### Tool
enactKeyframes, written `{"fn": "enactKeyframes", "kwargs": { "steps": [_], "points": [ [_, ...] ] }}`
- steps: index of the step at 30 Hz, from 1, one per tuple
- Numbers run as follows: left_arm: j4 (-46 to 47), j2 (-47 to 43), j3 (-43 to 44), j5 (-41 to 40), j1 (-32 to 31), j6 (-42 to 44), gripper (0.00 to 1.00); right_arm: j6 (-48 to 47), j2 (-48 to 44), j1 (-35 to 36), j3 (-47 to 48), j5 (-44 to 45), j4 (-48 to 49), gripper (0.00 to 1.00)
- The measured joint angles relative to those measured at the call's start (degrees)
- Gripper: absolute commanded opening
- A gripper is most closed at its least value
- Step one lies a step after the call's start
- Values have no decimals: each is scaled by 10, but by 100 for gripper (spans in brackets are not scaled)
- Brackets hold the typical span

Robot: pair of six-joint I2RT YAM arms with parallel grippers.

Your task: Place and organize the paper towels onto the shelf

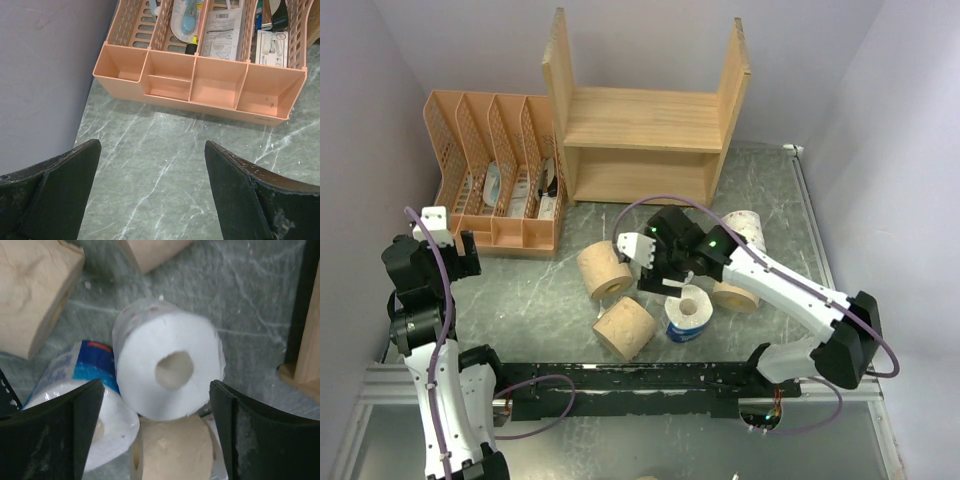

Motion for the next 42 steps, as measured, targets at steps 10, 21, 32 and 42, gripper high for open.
{"fn": "enactKeyframes", "kwargs": {
  "steps": [10, 21, 32, 42],
  "points": [
    [0, 9, 0, -7, 0, -4, 96, 23, 65, 34, -7, 37, 61, 72],
    [0, 21, 0, -7, 0, -4, 96, 39, 63, 35, -28, 59, 76, 48],
    [0, 20, 0, -7, 0, -4, 96, 45, 55, 36, -46, 73, 94, 29],
    [0, 20, 0, -7, 0, -4, 95, 39, 35, 38, -71, 91, 115, 0]
  ]
}}
